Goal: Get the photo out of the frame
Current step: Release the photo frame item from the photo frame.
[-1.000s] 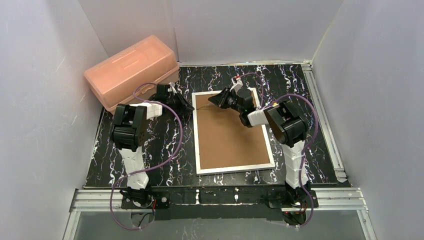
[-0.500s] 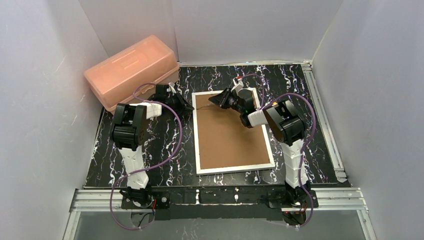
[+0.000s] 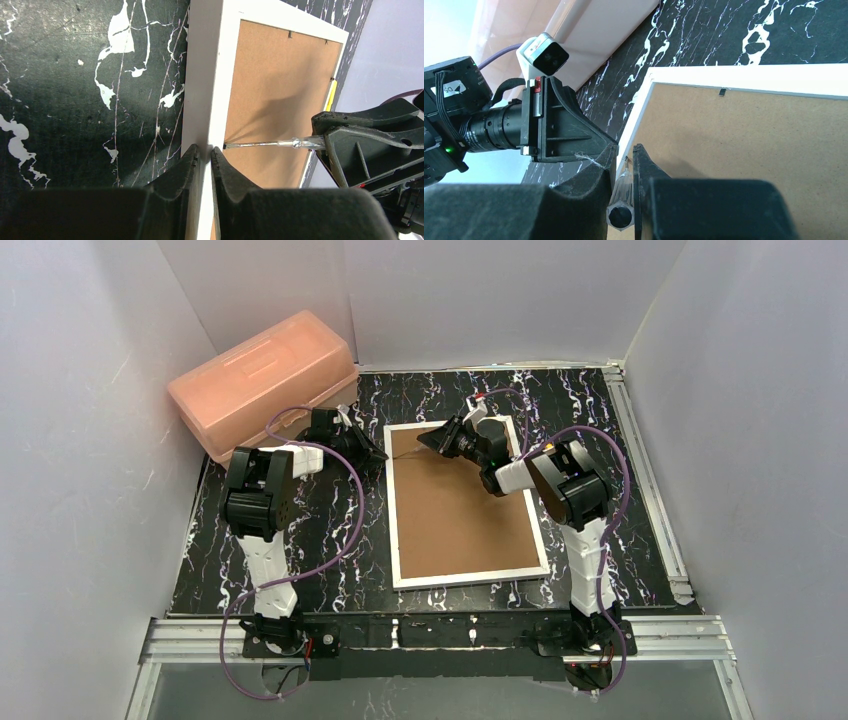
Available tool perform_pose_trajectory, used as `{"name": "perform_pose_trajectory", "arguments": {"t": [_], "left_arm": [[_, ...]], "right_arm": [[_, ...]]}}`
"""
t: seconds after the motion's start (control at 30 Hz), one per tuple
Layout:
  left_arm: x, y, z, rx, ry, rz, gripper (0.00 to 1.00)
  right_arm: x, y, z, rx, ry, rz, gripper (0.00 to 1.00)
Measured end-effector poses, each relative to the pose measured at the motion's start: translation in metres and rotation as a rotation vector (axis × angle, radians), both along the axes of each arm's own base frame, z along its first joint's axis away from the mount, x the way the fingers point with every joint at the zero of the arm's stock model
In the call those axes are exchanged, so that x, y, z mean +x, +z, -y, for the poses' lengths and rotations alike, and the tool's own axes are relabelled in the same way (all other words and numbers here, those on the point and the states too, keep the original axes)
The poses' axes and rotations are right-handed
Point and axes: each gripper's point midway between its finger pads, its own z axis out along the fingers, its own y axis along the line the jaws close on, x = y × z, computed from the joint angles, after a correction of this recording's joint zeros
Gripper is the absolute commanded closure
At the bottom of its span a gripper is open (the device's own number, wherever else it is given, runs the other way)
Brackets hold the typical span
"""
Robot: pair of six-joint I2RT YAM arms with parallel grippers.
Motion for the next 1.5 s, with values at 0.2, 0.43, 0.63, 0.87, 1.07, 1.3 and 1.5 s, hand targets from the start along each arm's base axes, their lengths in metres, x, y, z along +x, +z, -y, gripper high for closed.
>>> {"name": "perform_pose_trajectory", "arguments": {"t": [0.2,0.43,0.63,0.87,1.07,1.3,1.5], "left_arm": [[0.0,0.0,0.0,0.0,0.0,0.0,0.92],[0.0,0.0,0.0,0.0,0.0,0.002,0.92],[0.001,0.0,0.0,0.0,0.0,0.003,0.92],[0.001,0.0,0.0,0.0,0.0,0.004,0.92],[0.001,0.001,0.0,0.0,0.001,0.005,0.93],[0.001,0.001,0.0,0.0,0.001,0.006,0.93],[0.001,0.001,0.0,0.0,0.001,0.006,0.93]], "right_arm": [[0.0,0.001,-0.001,0.0,-0.005,0.002,0.99],[0.003,0.002,-0.003,0.001,-0.012,0.015,0.99],[0.005,0.002,-0.003,0.025,-0.021,0.019,0.99],[0.007,0.002,-0.003,0.029,-0.027,0.02,0.99],[0.009,0.005,-0.006,0.004,-0.029,0.028,0.99],[0.012,0.017,-0.018,-0.061,-0.035,0.085,0.99],[0.014,0.028,-0.031,-0.137,-0.046,0.148,0.99]]}}
